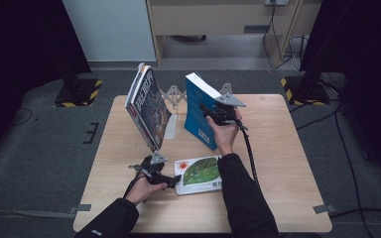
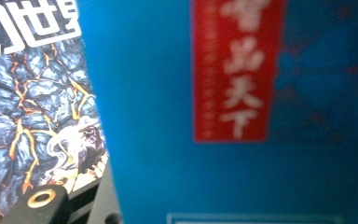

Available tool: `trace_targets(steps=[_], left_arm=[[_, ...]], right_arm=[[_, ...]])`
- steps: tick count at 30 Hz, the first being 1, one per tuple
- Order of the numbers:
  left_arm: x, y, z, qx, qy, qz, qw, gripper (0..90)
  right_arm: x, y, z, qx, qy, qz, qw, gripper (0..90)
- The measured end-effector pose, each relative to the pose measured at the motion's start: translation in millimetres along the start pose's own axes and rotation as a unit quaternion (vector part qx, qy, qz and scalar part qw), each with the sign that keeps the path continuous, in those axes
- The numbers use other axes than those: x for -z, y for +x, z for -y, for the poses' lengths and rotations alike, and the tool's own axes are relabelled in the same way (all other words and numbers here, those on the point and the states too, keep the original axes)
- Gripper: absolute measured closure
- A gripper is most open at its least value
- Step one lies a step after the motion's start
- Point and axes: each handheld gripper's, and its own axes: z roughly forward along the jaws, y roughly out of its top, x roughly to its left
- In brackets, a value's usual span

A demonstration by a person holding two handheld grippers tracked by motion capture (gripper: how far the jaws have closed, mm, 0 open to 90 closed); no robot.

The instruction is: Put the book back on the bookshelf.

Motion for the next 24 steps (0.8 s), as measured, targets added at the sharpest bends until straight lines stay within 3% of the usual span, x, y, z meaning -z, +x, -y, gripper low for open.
trace_targets(steps=[6,13,18,24], left_arm=[[-0.1,-0.1,-0.1,0.0,0.0,0.0,1.0,0.0],[-0.1,-0.1,-0.1,-0.001,0.0,0.0,1.0,0.0],[0.0,-0.2,-0.1,-0.001,0.001,0.001,1.0,0.0],[-0.1,-0.3,-0.1,-0.001,0.0,0.002,1.0,0.0]], right_arm=[[0.9,8.8,1.8,-0.007,-0.016,-0.008,0.9998,60.8],[-10.4,20.3,-1.2,-0.008,-0.031,-0.017,0.9993,61.0],[-15.9,25.2,-1.2,0.001,-0.03,-0.027,0.9992,61.1],[-10.2,24.0,3.4,0.003,-0.022,-0.035,0.9991,60.9]])
